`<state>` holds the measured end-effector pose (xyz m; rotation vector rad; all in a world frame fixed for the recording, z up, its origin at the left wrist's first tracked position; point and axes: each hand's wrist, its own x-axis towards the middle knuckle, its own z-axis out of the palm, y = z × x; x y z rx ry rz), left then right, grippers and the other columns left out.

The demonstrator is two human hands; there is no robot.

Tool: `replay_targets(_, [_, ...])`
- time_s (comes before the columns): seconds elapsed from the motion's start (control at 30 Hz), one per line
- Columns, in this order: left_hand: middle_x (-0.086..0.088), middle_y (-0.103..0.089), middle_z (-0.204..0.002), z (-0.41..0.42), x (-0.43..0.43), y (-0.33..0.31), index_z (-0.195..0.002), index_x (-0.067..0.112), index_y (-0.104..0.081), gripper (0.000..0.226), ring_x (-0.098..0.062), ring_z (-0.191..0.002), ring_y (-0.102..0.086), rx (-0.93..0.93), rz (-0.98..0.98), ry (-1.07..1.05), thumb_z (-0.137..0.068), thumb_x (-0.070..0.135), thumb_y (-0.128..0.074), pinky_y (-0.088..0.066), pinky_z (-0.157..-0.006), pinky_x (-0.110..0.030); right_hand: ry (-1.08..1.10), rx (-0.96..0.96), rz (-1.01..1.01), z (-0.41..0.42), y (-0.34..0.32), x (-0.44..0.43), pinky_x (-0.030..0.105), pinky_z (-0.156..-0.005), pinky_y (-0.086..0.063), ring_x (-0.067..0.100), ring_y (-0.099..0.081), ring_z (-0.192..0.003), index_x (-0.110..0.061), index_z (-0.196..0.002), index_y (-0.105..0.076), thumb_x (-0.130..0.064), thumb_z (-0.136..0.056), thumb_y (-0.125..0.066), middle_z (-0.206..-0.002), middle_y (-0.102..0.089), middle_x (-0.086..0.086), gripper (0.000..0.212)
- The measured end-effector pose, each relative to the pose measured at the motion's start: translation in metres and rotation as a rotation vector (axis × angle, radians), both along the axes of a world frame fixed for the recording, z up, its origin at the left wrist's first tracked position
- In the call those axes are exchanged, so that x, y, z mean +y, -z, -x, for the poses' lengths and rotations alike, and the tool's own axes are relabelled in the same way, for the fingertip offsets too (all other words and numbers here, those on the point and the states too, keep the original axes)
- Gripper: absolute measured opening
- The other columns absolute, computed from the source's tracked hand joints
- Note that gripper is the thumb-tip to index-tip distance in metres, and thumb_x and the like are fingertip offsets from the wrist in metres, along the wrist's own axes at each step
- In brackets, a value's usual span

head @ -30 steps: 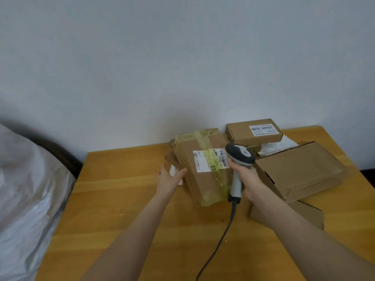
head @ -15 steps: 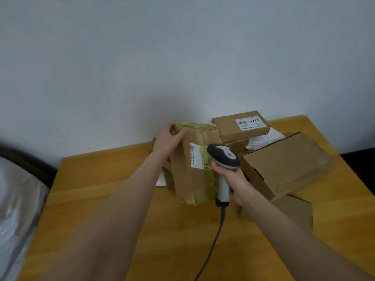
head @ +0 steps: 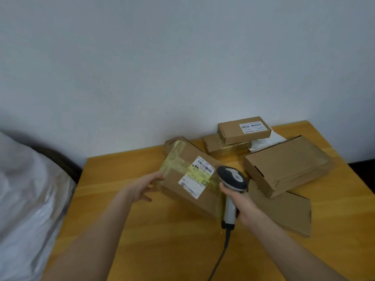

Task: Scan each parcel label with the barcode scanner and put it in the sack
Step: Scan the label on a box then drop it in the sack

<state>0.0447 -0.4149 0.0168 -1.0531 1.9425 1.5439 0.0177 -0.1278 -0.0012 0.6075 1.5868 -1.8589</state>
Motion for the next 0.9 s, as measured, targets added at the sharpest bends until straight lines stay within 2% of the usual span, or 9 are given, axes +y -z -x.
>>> replay_targets(0.1, [-0.002,-0.058,-0.118,-0.025,-0.003,-0.015,-0.111,0.021,-0.06,0.052,-0.022,-0.108,-0.057,0.014,0.011,-0.039,-0.076,0.058,-0.068,-0.051,-0.091,-0.043,-0.083,0.079,-0.013,-0.007,-0.016,0.001,0.045,-0.093,-0.049,0.029,-0.057,-0.103,-0.019,-0.108,-0.061,-0.024,-0.079,-0.079,-0.108,-0.064,0.01,0.035])
replay_targets(0.17, [-0.005,-0.063,-0.115,-0.042,-0.003,-0.025,-0.111,0.017,-0.062,0.047,-0.024,-0.107,-0.06,0.043,0.023,-0.063,-0.081,0.054,-0.066,-0.053,-0.09,-0.04,-0.14,0.154,0.011,-0.012,-0.03,0.002,0.044,-0.09,-0.051,0.027,-0.058,-0.102,-0.017,-0.111,-0.061,-0.021,-0.079,-0.078,-0.107,-0.065,0.009,0.037])
replay_targets(0.27, [-0.01,-0.067,-0.111,-0.07,0.003,-0.037,-0.112,0.012,-0.063,0.042,-0.025,-0.097,-0.065,0.121,0.04,-0.096,-0.085,0.044,-0.066,-0.055,-0.079,-0.035,-0.185,0.263,0.02,-0.022,-0.049,-0.001,0.038,-0.082,-0.049,0.019,-0.056,-0.097,-0.022,-0.101,-0.059,-0.018,-0.082,-0.075,-0.103,-0.063,0.002,0.026])
replay_targets(0.4, [-0.006,-0.07,-0.098,-0.106,0.019,-0.042,-0.103,0.011,-0.065,0.03,-0.022,-0.086,-0.065,0.225,0.071,-0.187,-0.086,0.036,-0.068,-0.056,-0.083,-0.037,-0.121,0.372,-0.068,-0.046,-0.063,-0.013,0.044,-0.099,-0.045,0.019,-0.051,-0.107,-0.021,-0.111,-0.056,-0.021,-0.08,-0.078,-0.105,-0.06,-0.003,0.037])
replay_targets(0.43, [-0.006,-0.071,-0.098,-0.113,0.023,-0.041,-0.104,0.012,-0.066,0.029,-0.021,-0.086,-0.065,0.243,0.07,-0.197,-0.086,0.035,-0.068,-0.054,-0.084,-0.036,-0.123,0.384,-0.07,-0.053,-0.066,-0.015,0.043,-0.095,-0.048,0.019,-0.054,-0.104,-0.019,-0.11,-0.058,-0.022,-0.08,-0.078,-0.101,-0.062,-0.004,0.035])
replay_targets(0.5, [-0.004,-0.07,-0.097,-0.128,0.032,-0.039,-0.104,0.015,-0.067,0.025,-0.018,-0.082,-0.062,0.276,0.066,-0.229,-0.086,0.032,-0.068,-0.052,-0.079,-0.032,-0.182,0.36,0.012,-0.069,-0.074,-0.018,0.033,-0.074,-0.055,0.018,-0.063,-0.083,-0.012,-0.103,-0.063,-0.02,-0.082,-0.076,-0.086,-0.069,0.0,0.026])
replay_targets(0.6, [0.0,-0.068,-0.096,-0.148,0.037,-0.036,-0.104,0.018,-0.065,0.026,-0.016,-0.082,-0.058,0.312,0.051,-0.316,-0.084,0.034,-0.071,-0.05,-0.075,-0.028,-0.288,0.368,0.076,-0.095,-0.084,-0.023,0.02,-0.048,-0.048,0.011,-0.058,-0.05,-0.003,-0.097,-0.064,-0.018,-0.085,-0.072,-0.067,-0.067,0.008,0.021])
replay_targets(0.7, [-0.002,-0.073,-0.104,-0.166,0.029,-0.032,-0.116,0.015,-0.062,0.055,-0.022,-0.094,-0.064,0.341,0.023,-0.348,-0.071,0.041,-0.078,-0.053,-0.091,-0.038,-0.293,0.411,0.063,-0.115,-0.091,-0.033,0.021,-0.043,-0.044,0.01,-0.051,-0.042,0.0,-0.093,-0.064,-0.016,-0.087,-0.07,-0.053,-0.061,0.006,0.018])
replay_targets(0.9, [-0.003,-0.07,-0.106,-0.191,0.003,-0.022,-0.118,0.015,-0.056,0.045,-0.019,-0.093,-0.063,0.372,0.001,-0.421,-0.08,0.03,-0.075,-0.051,-0.093,-0.039,-0.335,0.397,0.076,-0.143,-0.103,-0.059,0.023,-0.043,-0.044,0.013,-0.051,-0.041,0.001,-0.092,-0.064,-0.014,-0.087,-0.069,-0.051,-0.059,0.007,0.016])
